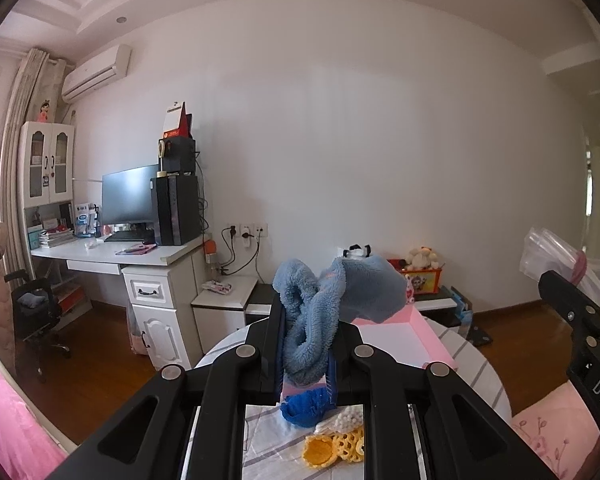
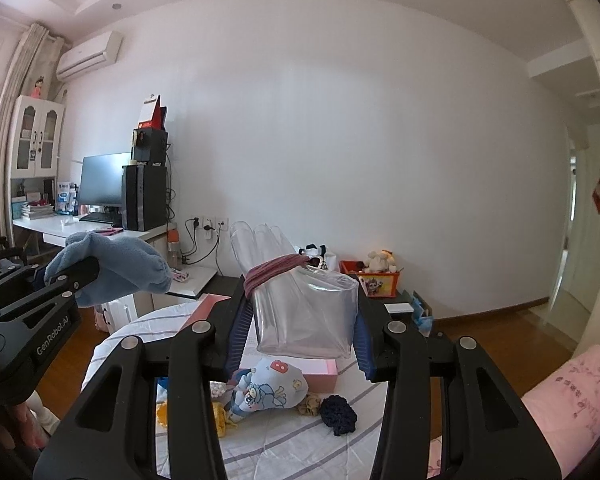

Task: Organize soft objects
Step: 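Lift the light-blue towel with the left tool while the right tool lifts the plastic bag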

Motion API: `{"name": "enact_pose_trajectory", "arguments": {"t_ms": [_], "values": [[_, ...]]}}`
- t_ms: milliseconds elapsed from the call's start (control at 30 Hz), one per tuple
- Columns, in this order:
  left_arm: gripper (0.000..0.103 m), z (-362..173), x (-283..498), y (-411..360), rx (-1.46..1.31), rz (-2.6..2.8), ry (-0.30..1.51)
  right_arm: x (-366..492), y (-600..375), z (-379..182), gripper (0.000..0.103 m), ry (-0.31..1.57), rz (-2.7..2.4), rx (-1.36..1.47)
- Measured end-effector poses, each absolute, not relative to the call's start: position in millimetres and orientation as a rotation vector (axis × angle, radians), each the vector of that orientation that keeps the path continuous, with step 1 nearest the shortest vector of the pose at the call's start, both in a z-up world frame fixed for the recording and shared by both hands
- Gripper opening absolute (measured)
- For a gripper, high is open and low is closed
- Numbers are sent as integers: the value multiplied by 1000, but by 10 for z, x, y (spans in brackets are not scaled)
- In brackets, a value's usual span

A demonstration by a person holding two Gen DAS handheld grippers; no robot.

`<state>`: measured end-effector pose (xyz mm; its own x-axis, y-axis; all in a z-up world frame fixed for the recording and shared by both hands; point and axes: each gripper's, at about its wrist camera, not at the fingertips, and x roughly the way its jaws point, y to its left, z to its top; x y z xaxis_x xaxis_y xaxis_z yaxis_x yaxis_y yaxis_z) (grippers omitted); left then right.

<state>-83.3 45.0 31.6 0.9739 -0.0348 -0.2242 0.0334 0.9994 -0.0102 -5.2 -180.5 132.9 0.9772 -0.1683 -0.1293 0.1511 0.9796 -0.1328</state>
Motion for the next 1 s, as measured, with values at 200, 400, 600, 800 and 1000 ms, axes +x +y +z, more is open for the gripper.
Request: {"name": "enact_pose_trajectory", "arguments": {"t_ms": [200,400,600,800,1000], "values": [[13,329,-834,448,-10,-40,231,-51,-1809,1327,41,143,-161,-121],[13,421,-728,521,-17,-42,240,-10,-1826,1334,41,158,-155,-117],[13,505,-571,489,-14,-48,265,89,-1839,1302,41,184,-156,-108],[13,523,-375,481,-7,-49,303,259,-1867,1234,41,228,-159,-96],[13,521,3,459,1,-51,366,514,-1931,1143,42,278,-162,-85]]}}
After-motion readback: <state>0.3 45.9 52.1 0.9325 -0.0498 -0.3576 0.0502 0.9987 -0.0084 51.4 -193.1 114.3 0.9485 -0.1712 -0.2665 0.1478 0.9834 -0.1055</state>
